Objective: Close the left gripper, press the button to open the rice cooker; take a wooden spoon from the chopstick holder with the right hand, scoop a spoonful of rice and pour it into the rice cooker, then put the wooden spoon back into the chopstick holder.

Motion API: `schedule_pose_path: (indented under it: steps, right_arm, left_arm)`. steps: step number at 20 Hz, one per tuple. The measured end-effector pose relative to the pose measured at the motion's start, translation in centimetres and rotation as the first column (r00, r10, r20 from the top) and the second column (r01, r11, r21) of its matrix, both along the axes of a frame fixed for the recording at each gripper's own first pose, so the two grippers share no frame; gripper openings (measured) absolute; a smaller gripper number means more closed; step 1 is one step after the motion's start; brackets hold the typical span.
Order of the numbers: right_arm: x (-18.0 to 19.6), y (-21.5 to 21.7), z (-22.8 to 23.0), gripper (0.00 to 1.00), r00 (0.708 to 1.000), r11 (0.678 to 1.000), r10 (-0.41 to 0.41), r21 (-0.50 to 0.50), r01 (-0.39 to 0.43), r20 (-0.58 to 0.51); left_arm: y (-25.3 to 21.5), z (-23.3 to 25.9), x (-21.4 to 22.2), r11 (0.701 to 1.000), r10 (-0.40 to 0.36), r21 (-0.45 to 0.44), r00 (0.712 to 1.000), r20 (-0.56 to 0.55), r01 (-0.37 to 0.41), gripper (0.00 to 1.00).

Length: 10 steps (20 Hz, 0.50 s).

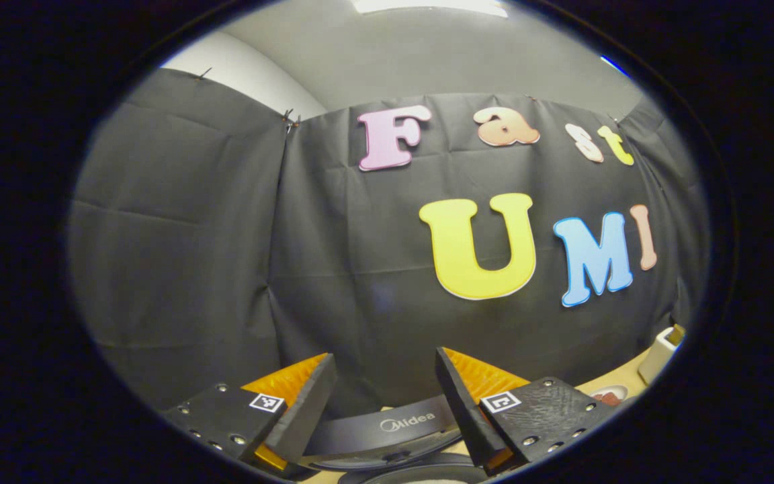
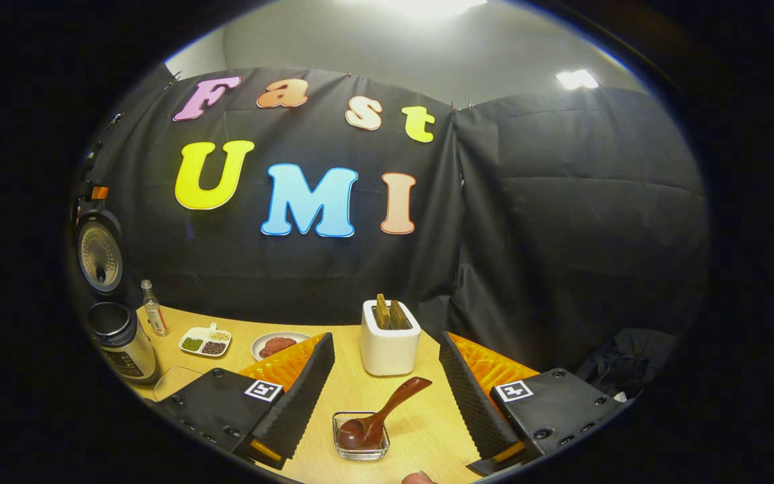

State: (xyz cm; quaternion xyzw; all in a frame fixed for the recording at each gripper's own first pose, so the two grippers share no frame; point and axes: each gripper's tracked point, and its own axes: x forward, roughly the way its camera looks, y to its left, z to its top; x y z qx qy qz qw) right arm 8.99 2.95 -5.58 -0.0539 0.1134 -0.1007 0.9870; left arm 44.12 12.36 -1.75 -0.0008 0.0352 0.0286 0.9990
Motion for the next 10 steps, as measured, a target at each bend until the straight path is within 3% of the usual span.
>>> schedule_pose_path:
  steps: [1, 4, 6, 8, 9, 10]
  right_arm:
    - [0.0, 0.1, 0.0, 0.99, 1.0, 1.0, 0.006, -0.007, -0.006, 0.0]
    - [-0.2, 0.2, 0.6, 0.99, 1.0, 1.0, 0.02, -0.015, -0.02, 0.006]
    - [-0.4, 0.0, 0.8, 0.98, 1.0, 0.999, 0.029, -0.018, -0.029, 0.008]
    - [-0.6, -0.2, 0.9, 0.98, 0.999, 0.999, 0.038, -0.013, -0.038, 0.009]
    - [-0.8, -0.4, 1.0, 0.98, 0.999, 0.999, 0.043, -0.008, -0.043, 0.01]
    - [-0.9, -0.4, 1.0, 0.98, 0.999, 0.999, 0.049, -0.004, -0.049, 0.009]
  left_arm:
    - [0.2, -0.9, 0.0, 1.0, 0.006, -0.019, 1.0, -0.022, -0.006, 0.9]
    - [0.8, -2.7, -0.9, 0.996, 0.015, -0.089, 0.998, -0.067, -0.021, 0.87]
    - [0.9, -2.9, -1.5, 0.996, 0.022, -0.09, 0.997, -0.071, -0.029, 0.94]
    - [0.3, -3.1, -2.5, 0.996, 0.02, -0.089, 0.997, -0.072, -0.026, 0.91]
    - [0.1, -3.2, -3.2, 0.996, 0.017, -0.089, 0.997, -0.075, -0.024, 0.95]
    - [-0.1, -3.2, -3.8, 0.996, 0.017, -0.09, 0.997, -0.076, -0.024, 0.9]
